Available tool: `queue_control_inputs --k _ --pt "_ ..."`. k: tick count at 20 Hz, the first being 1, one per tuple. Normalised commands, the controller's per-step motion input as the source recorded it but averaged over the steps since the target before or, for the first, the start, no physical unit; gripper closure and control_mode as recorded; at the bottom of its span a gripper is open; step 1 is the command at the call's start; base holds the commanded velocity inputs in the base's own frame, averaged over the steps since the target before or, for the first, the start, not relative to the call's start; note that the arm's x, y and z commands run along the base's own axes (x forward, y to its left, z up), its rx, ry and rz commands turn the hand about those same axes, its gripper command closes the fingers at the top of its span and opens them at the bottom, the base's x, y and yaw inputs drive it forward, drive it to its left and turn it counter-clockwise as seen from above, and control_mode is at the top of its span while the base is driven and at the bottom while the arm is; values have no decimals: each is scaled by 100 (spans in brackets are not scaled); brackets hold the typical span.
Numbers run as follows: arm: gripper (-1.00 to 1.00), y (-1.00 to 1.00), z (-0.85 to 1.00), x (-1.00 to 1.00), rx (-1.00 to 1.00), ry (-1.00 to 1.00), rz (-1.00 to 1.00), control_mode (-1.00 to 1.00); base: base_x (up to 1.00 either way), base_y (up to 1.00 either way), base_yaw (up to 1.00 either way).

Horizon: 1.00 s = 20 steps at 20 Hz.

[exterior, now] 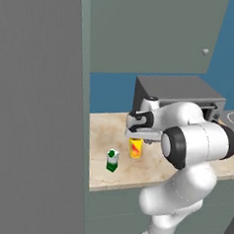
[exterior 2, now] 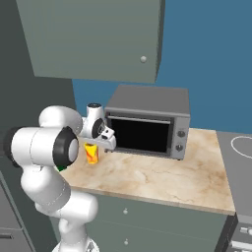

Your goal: Place the microwavable item in the microwave. Then, close the microwave door and press the start button.

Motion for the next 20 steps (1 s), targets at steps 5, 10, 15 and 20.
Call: queue_control_inputs --k 5,10,15,20 --pt "100 3 -4 -4 0 0 0 -100 0 0 0" --pt "100 0 0 -28 0 -5 0 -100 0 0 0" --pt "100 0 26 -52 -1 -18 -2 -100 0 0 0" --pt "100 0 64 -48 -4 -31 -2 -100 0 0 0"
